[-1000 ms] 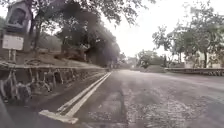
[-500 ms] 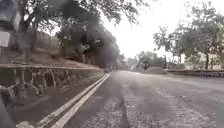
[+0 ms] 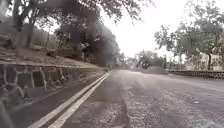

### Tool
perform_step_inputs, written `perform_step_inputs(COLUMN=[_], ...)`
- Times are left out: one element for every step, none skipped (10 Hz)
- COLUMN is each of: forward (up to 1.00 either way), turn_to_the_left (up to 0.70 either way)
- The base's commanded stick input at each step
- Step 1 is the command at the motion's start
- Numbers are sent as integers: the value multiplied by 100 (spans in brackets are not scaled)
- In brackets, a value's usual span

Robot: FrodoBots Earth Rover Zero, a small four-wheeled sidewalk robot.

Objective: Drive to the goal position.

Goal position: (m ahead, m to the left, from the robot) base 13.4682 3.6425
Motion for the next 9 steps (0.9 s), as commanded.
perform_step_inputs(forward=[70, 70, 70, 70, 70, 70, 70, 70, 70], turn_to_the_left=[-7, 0, 0, 0, 0, 0, 0, 0, 0])
